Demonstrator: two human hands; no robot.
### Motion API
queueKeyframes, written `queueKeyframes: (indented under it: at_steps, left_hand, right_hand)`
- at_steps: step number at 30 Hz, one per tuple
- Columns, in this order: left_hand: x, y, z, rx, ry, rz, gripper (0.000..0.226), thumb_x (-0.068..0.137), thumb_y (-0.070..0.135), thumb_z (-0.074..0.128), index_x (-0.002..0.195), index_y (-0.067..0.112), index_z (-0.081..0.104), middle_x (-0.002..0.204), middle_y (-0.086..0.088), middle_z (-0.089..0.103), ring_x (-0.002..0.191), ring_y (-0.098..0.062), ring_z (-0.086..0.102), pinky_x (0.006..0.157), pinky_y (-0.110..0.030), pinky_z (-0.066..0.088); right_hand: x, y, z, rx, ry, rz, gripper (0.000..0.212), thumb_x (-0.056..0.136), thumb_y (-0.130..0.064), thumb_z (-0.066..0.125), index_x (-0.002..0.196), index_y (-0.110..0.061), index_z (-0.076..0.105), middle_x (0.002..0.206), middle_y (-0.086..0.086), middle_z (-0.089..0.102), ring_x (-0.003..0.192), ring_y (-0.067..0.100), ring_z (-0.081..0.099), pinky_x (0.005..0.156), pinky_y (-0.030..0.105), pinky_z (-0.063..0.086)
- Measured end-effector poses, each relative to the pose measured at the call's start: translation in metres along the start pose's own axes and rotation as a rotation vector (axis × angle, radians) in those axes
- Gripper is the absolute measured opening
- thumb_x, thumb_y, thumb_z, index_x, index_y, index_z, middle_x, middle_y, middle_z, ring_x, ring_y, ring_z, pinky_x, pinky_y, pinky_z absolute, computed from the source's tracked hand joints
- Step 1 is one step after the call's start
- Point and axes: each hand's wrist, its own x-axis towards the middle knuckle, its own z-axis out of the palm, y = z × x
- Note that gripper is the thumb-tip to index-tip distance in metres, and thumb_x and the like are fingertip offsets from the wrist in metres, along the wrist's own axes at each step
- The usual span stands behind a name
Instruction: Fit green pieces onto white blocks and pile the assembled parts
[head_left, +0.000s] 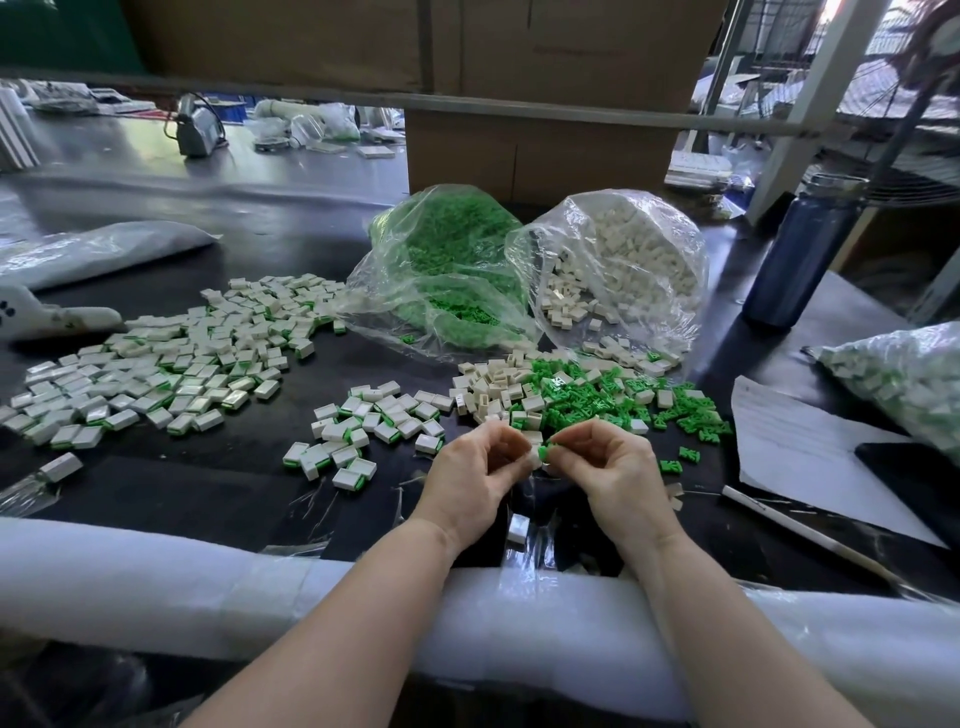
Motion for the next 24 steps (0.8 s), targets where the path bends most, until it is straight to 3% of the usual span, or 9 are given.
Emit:
queueKeyframes:
  at_steps: [3, 7, 17, 24]
  left_hand:
    - [0.0002, -0.0005, -0.0012, 0.002, -0.009, -0.009, 0.008, 0.081, 0.013, 0.07, 0.086, 0.017, 0.065, 0.083, 0.0, 0.069, 0.08, -0.014, 0.065, 0.08, -0.022, 0.053]
    - [-0.0001, -0.0005, -0.0024, -0.011, -0.003, -0.011, 0.009, 0.081, 0.012, 0.069, 0.085, 0.019, 0.066, 0.081, 0.003, 0.068, 0.079, -0.011, 0.064, 0.082, -0.023, 0.052]
    - [0.0006, 0.0023, 0.0005, -0.098, 0.006, -0.028, 0.013, 0.081, 0.003, 0.067, 0.086, 0.013, 0.072, 0.086, 0.0, 0.069, 0.087, -0.014, 0.065, 0.089, -0.024, 0.05]
    - [0.0011, 0.0008, 0.0014, -0.022, -0.014, -0.029, 0.013, 0.081, 0.005, 0.067, 0.087, 0.014, 0.073, 0.083, 0.003, 0.07, 0.084, -0.013, 0.065, 0.088, -0.028, 0.051]
  right_hand:
    - [0.001, 0.0012, 0.0011, -0.023, -0.034, 0.029, 0.014, 0.079, 0.001, 0.069, 0.075, -0.012, 0.067, 0.075, 0.009, 0.069, 0.073, 0.021, 0.066, 0.071, 0.027, 0.056]
    - [0.0017, 0.0017, 0.0011, -0.087, -0.047, 0.023, 0.013, 0.079, 0.0, 0.07, 0.073, -0.012, 0.067, 0.071, 0.004, 0.067, 0.066, 0.01, 0.062, 0.065, 0.017, 0.051]
    - [0.0017, 0.0007, 0.0021, -0.056, -0.067, -0.01, 0.016, 0.077, 0.007, 0.069, 0.079, -0.009, 0.067, 0.074, 0.003, 0.067, 0.067, 0.003, 0.062, 0.065, 0.015, 0.051]
    - [0.0009, 0.0, 0.001, -0.079, -0.094, 0.004, 0.02, 0.074, 0.01, 0.07, 0.074, -0.009, 0.065, 0.073, 0.005, 0.066, 0.067, 0.011, 0.062, 0.068, 0.023, 0.055]
